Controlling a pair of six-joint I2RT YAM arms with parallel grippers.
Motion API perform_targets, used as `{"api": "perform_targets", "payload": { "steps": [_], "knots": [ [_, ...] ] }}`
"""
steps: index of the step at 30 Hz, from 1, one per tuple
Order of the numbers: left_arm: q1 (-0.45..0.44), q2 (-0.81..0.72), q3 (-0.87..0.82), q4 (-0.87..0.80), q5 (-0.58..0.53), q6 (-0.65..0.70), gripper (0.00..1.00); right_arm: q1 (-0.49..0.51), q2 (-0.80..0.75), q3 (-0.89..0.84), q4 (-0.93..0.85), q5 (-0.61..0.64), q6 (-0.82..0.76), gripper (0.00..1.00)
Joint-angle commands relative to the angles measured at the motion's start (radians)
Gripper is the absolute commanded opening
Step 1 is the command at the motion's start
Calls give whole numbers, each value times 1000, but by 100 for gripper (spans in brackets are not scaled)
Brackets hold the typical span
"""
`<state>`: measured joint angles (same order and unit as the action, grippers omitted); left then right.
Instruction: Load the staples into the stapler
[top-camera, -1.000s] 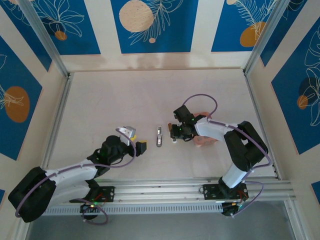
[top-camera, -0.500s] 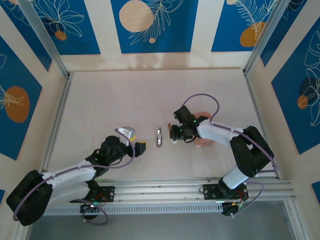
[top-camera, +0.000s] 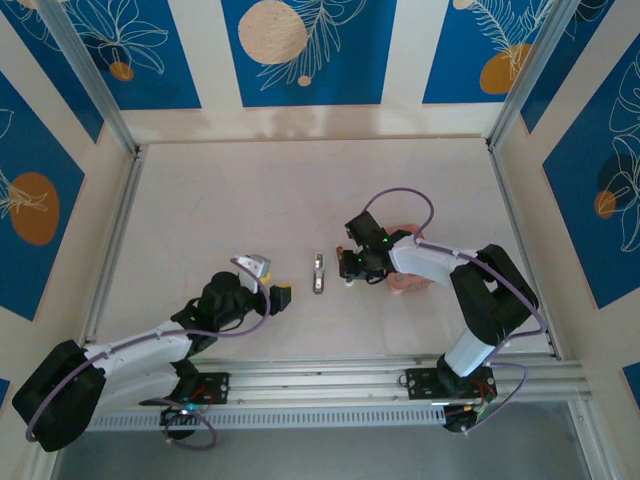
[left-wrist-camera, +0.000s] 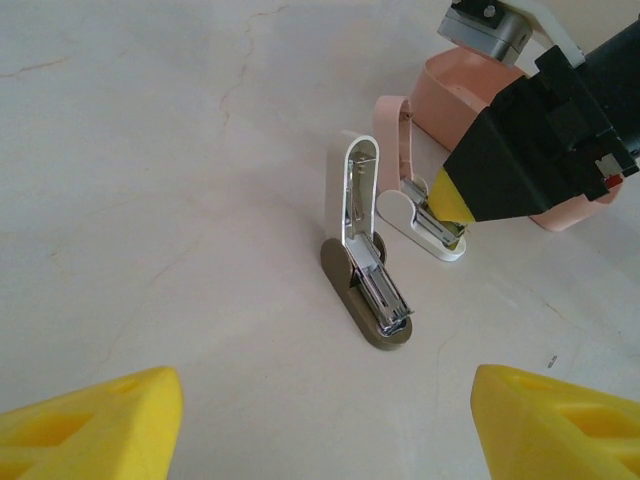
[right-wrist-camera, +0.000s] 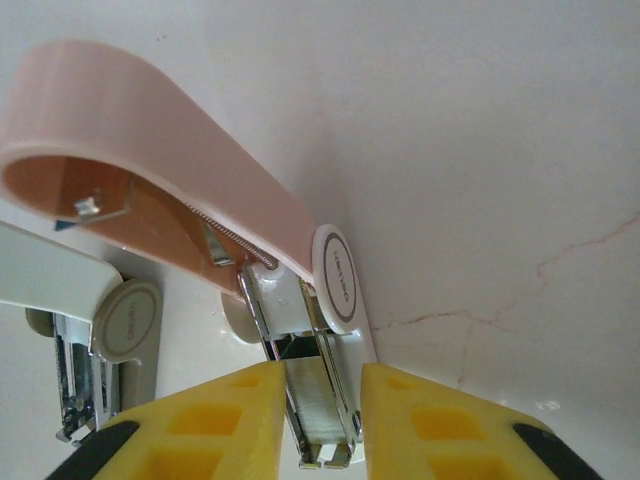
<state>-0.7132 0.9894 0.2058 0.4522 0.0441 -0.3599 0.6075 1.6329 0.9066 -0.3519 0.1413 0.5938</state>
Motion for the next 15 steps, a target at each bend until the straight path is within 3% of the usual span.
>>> {"api": "perform_targets", "payload": {
  "steps": [1, 15],
  "knots": [
    [8, -7, 18, -8, -12, -2, 76, -3, 7, -18, 4, -15, 5, 25],
    [9, -3, 86, -80, 5, 0, 76, 15, -128, -37, 1, 9, 9, 27]
  ]
}}
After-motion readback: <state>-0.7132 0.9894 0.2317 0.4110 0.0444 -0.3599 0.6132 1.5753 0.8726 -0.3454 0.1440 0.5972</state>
